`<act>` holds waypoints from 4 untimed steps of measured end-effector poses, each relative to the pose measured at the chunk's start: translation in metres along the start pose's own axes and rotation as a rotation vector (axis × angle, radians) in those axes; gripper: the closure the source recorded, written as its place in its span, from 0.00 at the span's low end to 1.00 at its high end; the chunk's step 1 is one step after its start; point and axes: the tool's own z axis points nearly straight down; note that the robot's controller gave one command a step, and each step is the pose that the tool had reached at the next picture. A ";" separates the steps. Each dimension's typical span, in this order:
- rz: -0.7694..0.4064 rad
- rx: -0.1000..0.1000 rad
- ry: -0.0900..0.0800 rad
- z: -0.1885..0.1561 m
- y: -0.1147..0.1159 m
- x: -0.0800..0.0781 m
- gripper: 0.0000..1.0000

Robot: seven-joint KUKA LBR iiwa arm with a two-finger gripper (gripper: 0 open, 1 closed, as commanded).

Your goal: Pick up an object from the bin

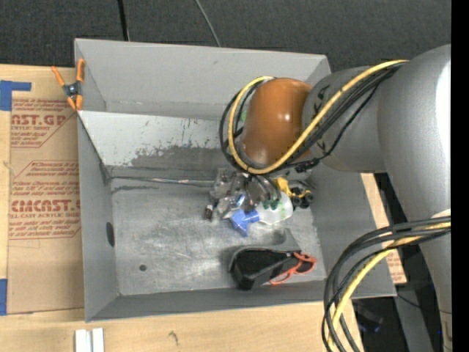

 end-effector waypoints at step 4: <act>-0.001 0.012 0.010 -0.124 0.002 -0.007 1.00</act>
Offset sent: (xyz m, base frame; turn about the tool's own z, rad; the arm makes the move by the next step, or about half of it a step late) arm 0.0000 -0.0001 0.0662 -0.0001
